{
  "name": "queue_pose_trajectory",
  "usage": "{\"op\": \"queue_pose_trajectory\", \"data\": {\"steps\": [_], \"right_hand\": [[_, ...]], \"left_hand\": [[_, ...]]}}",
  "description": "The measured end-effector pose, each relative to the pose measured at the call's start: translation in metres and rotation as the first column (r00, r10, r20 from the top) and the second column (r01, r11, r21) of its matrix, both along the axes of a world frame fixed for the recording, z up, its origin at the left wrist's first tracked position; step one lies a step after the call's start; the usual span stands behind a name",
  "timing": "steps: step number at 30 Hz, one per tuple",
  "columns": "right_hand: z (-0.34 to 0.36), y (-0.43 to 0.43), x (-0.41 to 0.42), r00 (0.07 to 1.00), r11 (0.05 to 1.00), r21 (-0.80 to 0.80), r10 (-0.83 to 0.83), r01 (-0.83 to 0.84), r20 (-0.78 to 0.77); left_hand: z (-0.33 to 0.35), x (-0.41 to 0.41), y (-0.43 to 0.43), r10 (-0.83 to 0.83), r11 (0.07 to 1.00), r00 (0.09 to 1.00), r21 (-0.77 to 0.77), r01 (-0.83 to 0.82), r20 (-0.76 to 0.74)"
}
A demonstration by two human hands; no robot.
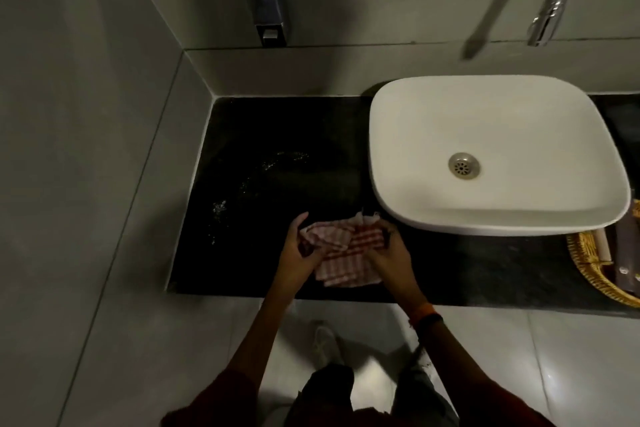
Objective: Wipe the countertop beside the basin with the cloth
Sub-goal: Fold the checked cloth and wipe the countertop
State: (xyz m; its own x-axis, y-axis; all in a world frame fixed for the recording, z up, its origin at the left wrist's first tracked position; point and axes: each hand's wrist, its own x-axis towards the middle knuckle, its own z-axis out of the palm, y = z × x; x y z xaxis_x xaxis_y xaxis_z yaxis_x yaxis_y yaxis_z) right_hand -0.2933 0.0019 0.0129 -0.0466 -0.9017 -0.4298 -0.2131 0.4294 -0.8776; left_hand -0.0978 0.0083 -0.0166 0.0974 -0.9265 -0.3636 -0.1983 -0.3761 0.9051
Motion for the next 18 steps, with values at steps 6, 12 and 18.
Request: {"op": "queue_pose_trajectory", "data": {"steps": [6, 12, 18], "right_hand": [[-0.027, -0.001, 0.069, 0.724, 0.989, -0.033, -0.129, 0.145, -0.678], [-0.068, -0.039, 0.13, 0.642, 0.986, 0.106, 0.0, 0.127, -0.767], [-0.102, -0.11, 0.114, 0.48, 0.944, -0.002, 0.165, -0.329, -0.862]], "left_hand": [[-0.039, 0.033, -0.015, -0.027, 0.972, 0.6, -0.118, 0.201, 0.8], [-0.07, 0.052, -0.016, -0.23, 0.941, 0.409, 0.096, 0.323, 0.883], [-0.077, 0.052, -0.017, -0.232, 0.944, 0.408, 0.103, 0.314, 0.883]]}}
